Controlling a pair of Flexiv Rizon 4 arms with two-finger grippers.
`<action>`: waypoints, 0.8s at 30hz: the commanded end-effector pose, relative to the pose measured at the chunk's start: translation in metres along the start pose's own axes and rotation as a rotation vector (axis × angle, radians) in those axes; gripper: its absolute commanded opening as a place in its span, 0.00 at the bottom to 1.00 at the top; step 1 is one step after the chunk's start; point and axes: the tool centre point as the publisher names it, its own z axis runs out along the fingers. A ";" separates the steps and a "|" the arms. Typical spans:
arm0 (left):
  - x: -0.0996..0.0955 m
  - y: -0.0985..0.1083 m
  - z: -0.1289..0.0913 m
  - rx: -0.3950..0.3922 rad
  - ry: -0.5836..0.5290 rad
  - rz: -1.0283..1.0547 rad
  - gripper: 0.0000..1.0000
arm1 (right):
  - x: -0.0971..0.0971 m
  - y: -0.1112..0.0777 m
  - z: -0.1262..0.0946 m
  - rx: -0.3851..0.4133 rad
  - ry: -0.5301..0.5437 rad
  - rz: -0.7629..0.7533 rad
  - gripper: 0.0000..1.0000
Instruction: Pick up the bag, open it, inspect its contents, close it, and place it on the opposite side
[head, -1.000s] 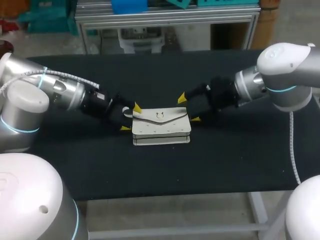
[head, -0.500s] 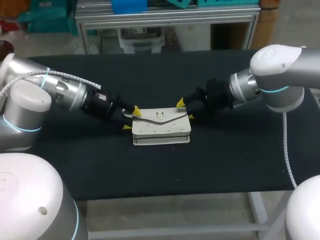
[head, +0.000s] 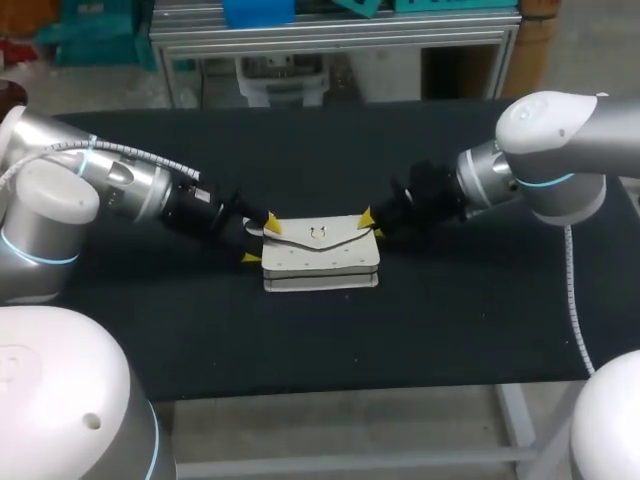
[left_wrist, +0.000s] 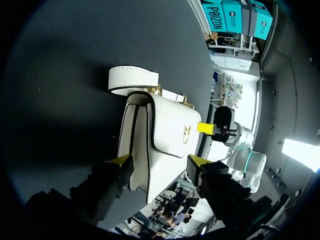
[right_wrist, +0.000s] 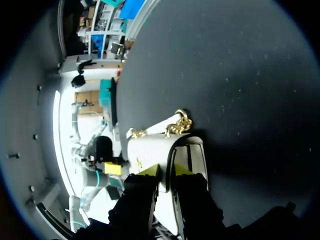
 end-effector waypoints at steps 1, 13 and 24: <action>0.002 0.011 -0.002 0.018 -0.013 0.014 0.72 | 0.000 -0.002 -0.009 0.001 -0.013 -0.006 1.00; 0.004 0.028 0.005 0.015 -0.060 0.054 0.37 | 0.005 -0.014 -0.053 0.014 -0.091 -0.039 1.00; -0.005 0.015 0.018 0.012 -0.084 0.015 0.09 | -0.004 -0.016 -0.088 0.020 -0.191 -0.079 1.00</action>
